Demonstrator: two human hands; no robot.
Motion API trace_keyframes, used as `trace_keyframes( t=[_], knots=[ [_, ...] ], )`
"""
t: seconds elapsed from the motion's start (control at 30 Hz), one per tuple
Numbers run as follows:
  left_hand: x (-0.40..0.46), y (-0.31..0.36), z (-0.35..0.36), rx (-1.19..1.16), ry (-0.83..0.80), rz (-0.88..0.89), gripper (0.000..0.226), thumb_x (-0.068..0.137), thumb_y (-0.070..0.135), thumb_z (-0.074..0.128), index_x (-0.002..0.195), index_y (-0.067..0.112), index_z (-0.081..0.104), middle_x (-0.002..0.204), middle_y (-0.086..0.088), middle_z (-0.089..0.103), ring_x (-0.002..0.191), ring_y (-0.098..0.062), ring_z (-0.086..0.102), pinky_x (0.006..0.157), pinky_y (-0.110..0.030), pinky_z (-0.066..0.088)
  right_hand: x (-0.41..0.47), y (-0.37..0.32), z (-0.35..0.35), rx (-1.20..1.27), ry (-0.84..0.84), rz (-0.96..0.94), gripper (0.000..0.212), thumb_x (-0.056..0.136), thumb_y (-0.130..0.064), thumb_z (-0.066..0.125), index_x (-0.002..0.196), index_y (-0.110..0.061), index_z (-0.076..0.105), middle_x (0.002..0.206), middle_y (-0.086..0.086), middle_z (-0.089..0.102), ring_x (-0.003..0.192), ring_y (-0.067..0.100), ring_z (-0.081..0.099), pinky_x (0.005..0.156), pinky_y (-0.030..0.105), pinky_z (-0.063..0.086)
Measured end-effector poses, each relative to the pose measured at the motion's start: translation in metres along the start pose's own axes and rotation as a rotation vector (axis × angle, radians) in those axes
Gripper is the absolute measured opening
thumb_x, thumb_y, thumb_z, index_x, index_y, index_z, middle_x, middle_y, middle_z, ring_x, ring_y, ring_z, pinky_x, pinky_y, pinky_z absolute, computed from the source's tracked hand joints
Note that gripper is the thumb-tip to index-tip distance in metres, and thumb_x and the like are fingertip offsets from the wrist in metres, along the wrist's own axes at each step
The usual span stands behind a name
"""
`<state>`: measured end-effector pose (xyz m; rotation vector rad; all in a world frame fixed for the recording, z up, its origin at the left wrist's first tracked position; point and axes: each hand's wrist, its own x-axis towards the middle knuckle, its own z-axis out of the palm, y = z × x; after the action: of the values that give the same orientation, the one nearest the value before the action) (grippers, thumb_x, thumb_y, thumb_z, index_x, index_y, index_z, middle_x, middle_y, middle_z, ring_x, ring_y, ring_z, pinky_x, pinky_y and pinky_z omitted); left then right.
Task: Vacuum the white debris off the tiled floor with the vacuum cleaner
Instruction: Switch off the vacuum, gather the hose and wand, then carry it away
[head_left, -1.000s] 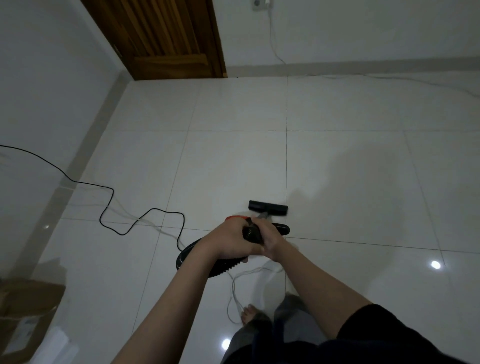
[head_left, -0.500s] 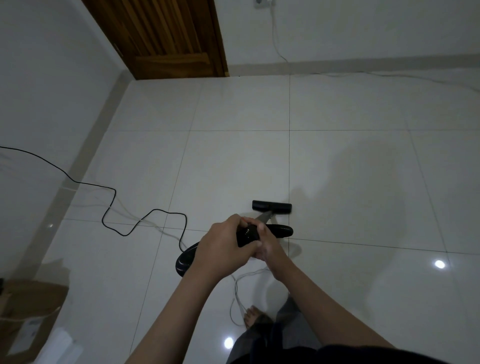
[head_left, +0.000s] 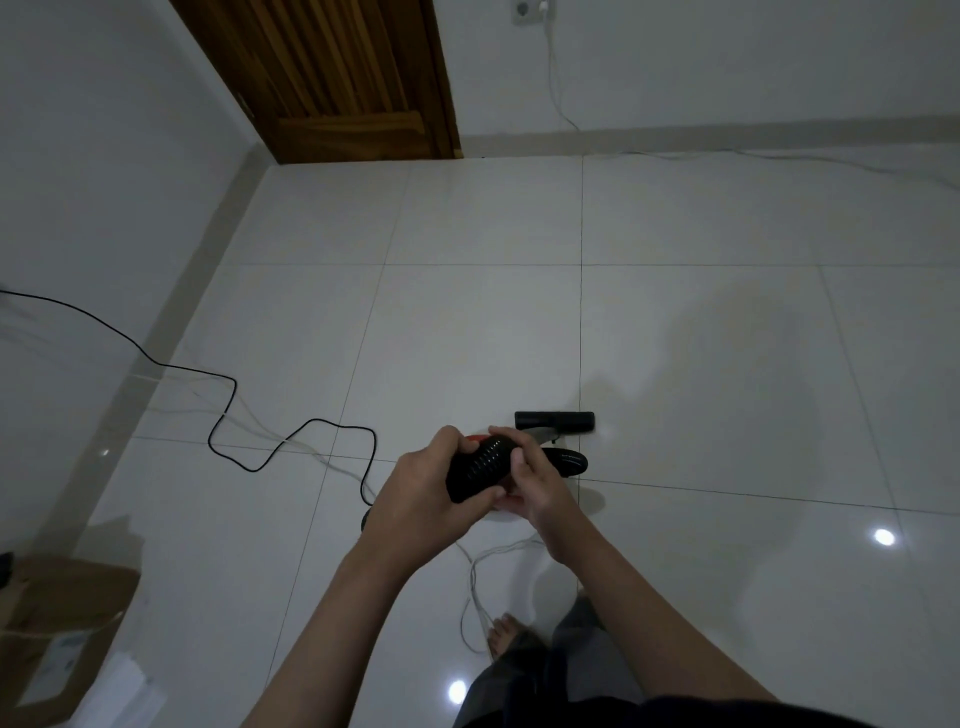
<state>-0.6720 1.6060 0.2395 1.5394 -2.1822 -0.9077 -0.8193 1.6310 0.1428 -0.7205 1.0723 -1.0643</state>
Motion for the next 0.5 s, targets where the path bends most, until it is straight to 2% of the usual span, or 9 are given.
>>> trace_keyframes(
  t=[0.07, 0.13, 0.23, 0.33, 0.43, 0.5],
  knots=[
    [-0.005, -0.003, -0.001, 0.072, 0.039, 0.062, 0.041, 0.075, 0.040, 0.076, 0.106, 0.023, 0.056, 0.090, 0.014, 0.067, 0.072, -0.003, 0.060, 0.059, -0.016, 0.044, -0.002, 0.000, -0.001, -0.021, -0.003, -0.005, 0.038, 0.093, -0.043, 0.045, 0.127, -0.027, 0.054, 0.128, 0.016, 0.056, 0.106, 0.024, 0.064, 0.095, 0.051, 0.053],
    [-0.010, -0.010, -0.004, 0.154, 0.051, 0.147, 0.049, 0.076, 0.047, 0.068, 0.120, 0.031, 0.054, 0.101, 0.016, 0.068, 0.082, -0.002, 0.062, 0.066, -0.019, 0.050, -0.001, -0.002, -0.004, -0.037, 0.003, -0.009, 0.039, 0.093, -0.043, 0.046, 0.128, -0.027, 0.053, 0.127, 0.017, 0.056, 0.108, 0.029, 0.065, 0.095, 0.052, 0.053],
    [-0.014, -0.016, -0.005, 0.139, 0.058, 0.186, 0.057, 0.078, 0.042, 0.064, 0.131, 0.040, 0.044, 0.100, 0.014, 0.066, 0.085, -0.004, 0.061, 0.069, -0.026, 0.054, 0.002, -0.009, -0.008, -0.078, -0.029, -0.021, 0.034, 0.097, -0.047, 0.048, 0.127, -0.031, 0.053, 0.120, 0.012, 0.057, 0.107, 0.029, 0.066, 0.095, 0.048, 0.054],
    [-0.008, -0.011, -0.001, 0.068, 0.143, 0.201, 0.051, 0.078, 0.041, 0.064, 0.127, 0.034, 0.050, 0.098, 0.010, 0.067, 0.083, -0.006, 0.062, 0.068, -0.029, 0.054, 0.005, -0.017, -0.012, -0.119, -0.049, -0.044, 0.040, 0.089, -0.052, 0.046, 0.127, -0.038, 0.049, 0.120, 0.007, 0.059, 0.102, 0.020, 0.068, 0.092, 0.036, 0.056],
    [-0.002, -0.004, 0.003, 0.028, 0.222, 0.220, 0.044, 0.077, 0.042, 0.066, 0.117, 0.026, 0.054, 0.099, 0.006, 0.069, 0.085, -0.009, 0.065, 0.069, -0.029, 0.055, 0.011, -0.021, -0.017, -0.162, -0.073, -0.093, 0.067, 0.078, -0.073, 0.055, 0.135, -0.040, 0.044, 0.127, 0.006, 0.059, 0.113, 0.020, 0.064, 0.087, 0.028, 0.055],
    [0.002, -0.002, 0.003, 0.014, 0.263, 0.216, 0.039, 0.077, 0.044, 0.066, 0.109, 0.024, 0.055, 0.095, 0.005, 0.069, 0.080, -0.009, 0.065, 0.066, -0.028, 0.054, 0.016, -0.023, -0.019, -0.221, -0.087, -0.136, 0.072, 0.075, -0.078, 0.054, 0.137, -0.042, 0.040, 0.124, 0.004, 0.057, 0.113, 0.015, 0.062, 0.087, 0.026, 0.054]
  ],
)
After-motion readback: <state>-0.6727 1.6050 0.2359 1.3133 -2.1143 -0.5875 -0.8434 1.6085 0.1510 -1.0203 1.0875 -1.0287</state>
